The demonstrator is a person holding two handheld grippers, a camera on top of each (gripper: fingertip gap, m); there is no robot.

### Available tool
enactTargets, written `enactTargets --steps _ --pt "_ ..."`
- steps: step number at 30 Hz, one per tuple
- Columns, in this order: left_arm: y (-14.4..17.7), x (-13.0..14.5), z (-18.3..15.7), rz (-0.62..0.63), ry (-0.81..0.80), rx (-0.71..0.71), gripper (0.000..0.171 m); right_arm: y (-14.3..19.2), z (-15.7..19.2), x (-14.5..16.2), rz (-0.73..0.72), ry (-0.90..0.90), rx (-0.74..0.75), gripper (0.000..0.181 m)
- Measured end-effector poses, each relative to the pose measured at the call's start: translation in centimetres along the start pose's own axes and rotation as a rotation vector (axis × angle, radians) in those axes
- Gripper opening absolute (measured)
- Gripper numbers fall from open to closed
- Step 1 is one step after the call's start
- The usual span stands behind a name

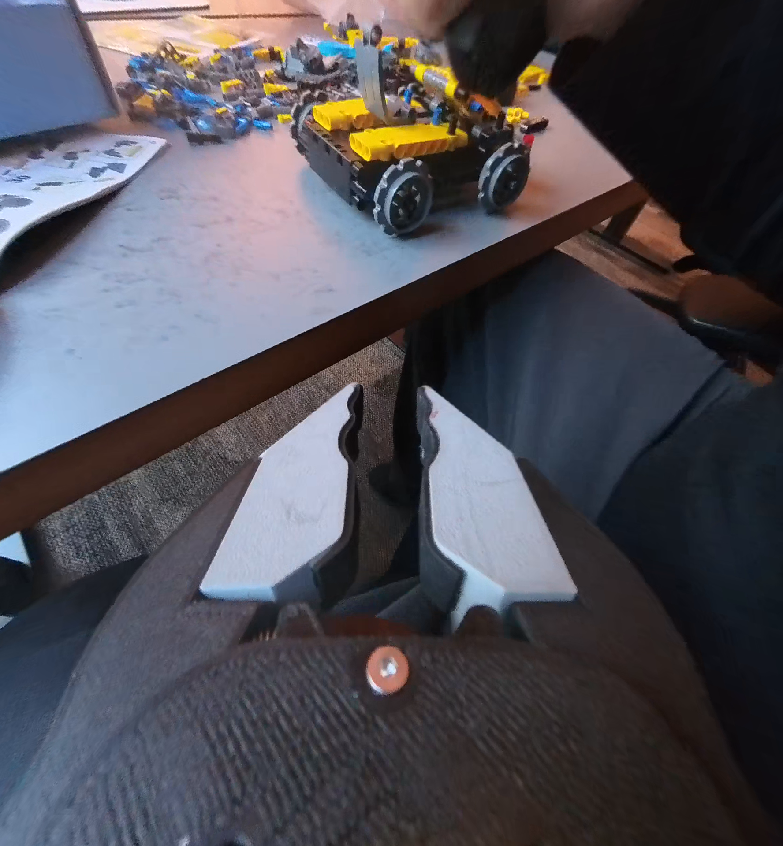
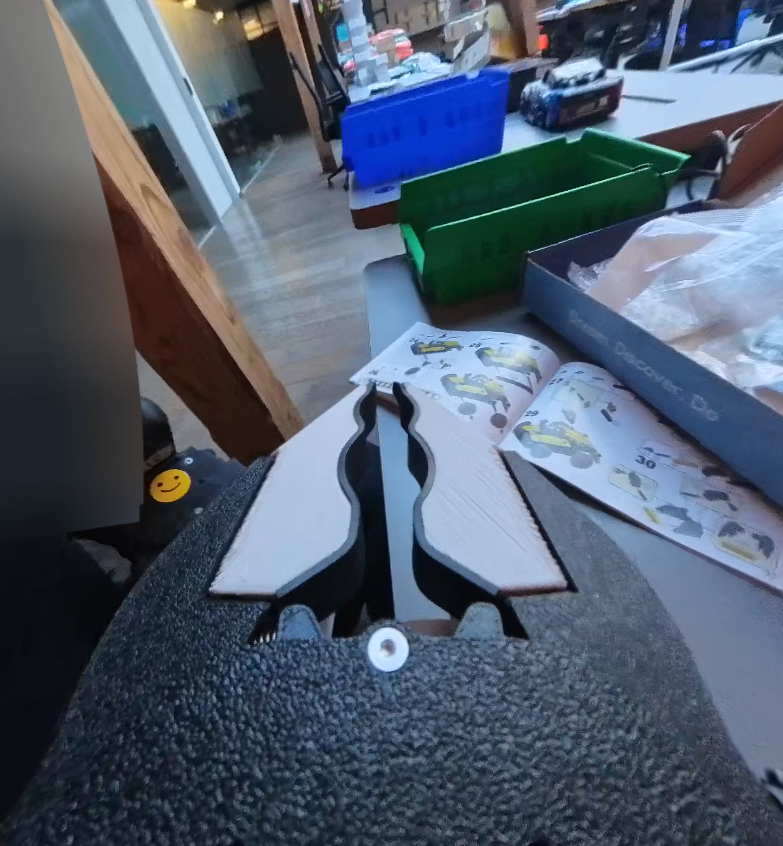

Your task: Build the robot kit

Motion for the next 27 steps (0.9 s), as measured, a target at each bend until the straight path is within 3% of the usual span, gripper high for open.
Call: enactTargets --steps 4,8,11,14,19,21,27 --pt "0.7 0.4 0.4 0.003 -0.027 -0.023 0.021 -4.1 0.1 1.2 0.130 0.100 0.038 0.009" --pt "1.4 0.5 0.4 0.001 -0.005 -0.029 0.021 -5.4 -0.1 1.5 0.102 0.061 0.050 0.007" --pt "1.6 0.2 0.5 -0.004 0.046 -0.031 0.021 -7.2 -2.7 2.8 0.155 0.040 0.209 0.000" --pt "1.6 0.1 1.1 0.006 0.071 -0.063 0.020 -10.3 -5.9 4.2 0.330 0.139 0.385 0.000" --pt "2.1 -0.5 4.8 -0.020 0.147 -0.221 0.019 -12.3 -10.2 6.3 0.552 0.271 0.568 0.000" --pt "2.4 -0.4 6.9 -0.014 0.164 -0.292 0.019 -12.5 -10.8 7.9 0.637 0.271 0.568 0.000" --pt "4.8 -2.3 13.9 -0.067 0.110 -0.547 0.021 -13.4 -9.0 9.1 0.649 0.260 0.490 0.000"
Point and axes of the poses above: each gripper's, where its closed fingertips meet, y back along the fingers, x out of its underside, z = x × y across the jaws, the point moved 4 cm from there along y, back along the fingers, and after that the axes turned 13 degrees about -x, right-handed, at the moved point
